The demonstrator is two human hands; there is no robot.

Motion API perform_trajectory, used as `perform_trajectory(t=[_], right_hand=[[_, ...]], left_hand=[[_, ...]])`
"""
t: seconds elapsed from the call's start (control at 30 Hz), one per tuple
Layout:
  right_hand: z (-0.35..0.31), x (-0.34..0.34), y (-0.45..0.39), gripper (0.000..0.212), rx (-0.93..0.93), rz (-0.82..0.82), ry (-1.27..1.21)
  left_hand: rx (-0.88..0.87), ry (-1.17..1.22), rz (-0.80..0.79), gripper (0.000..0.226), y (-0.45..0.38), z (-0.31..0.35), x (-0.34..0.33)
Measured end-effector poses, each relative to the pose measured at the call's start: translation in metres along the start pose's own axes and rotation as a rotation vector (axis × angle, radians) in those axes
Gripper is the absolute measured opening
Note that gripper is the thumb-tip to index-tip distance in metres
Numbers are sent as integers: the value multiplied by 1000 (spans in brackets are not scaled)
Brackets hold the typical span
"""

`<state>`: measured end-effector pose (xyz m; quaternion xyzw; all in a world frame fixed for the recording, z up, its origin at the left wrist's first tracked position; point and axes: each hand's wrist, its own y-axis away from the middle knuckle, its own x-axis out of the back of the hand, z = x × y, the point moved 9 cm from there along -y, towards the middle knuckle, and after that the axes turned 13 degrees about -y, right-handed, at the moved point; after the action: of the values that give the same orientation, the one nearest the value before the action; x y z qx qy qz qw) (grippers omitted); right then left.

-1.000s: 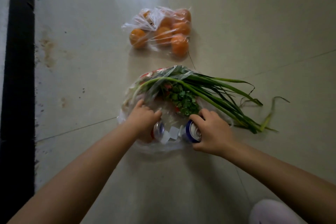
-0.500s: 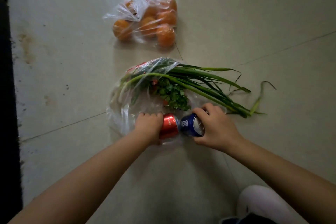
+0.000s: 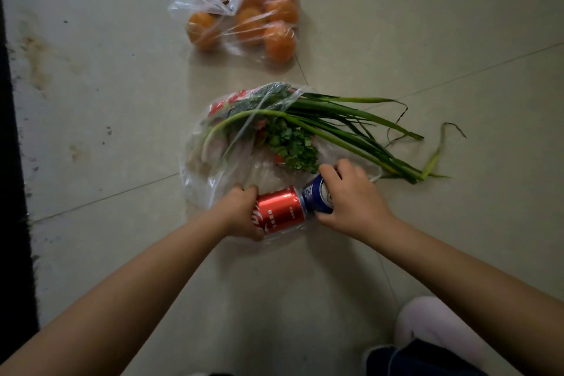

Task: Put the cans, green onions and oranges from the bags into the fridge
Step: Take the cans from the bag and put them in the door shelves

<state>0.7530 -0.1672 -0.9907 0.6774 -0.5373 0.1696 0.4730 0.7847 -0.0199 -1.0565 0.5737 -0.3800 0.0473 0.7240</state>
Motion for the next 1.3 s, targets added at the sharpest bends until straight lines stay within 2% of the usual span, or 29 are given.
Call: perform_trajectory(t=[0.17, 0.37, 0.5, 0.63, 0.77, 0.97, 1.13, 1.3], right_hand=[[9, 2, 1, 68, -4, 15, -25], [18, 15, 10, 64, 17, 57, -67], [2, 43, 27, 63, -24, 104, -91], [-35, 103, 67, 64, -87, 120, -149], [-79, 197, 123, 63, -133, 151, -216], [-143, 402, 212, 67, -144, 254, -311], [-176, 580, 265, 75, -124, 446, -348], [-175, 739, 288, 77, -103, 614, -388]], left_hand=[[1, 22, 143, 70, 15, -3, 14], [-51, 66, 383, 75, 48, 11, 48], [67, 157, 427, 72, 82, 15, 84], [108, 176, 462, 71, 145, 30, 146], [75, 144, 477, 74, 230, 52, 232], [-38, 9, 568, 72, 360, 108, 412], [-167, -38, 670, 71, 442, 176, 562], [-217, 25, 773, 65, 492, 244, 701]])
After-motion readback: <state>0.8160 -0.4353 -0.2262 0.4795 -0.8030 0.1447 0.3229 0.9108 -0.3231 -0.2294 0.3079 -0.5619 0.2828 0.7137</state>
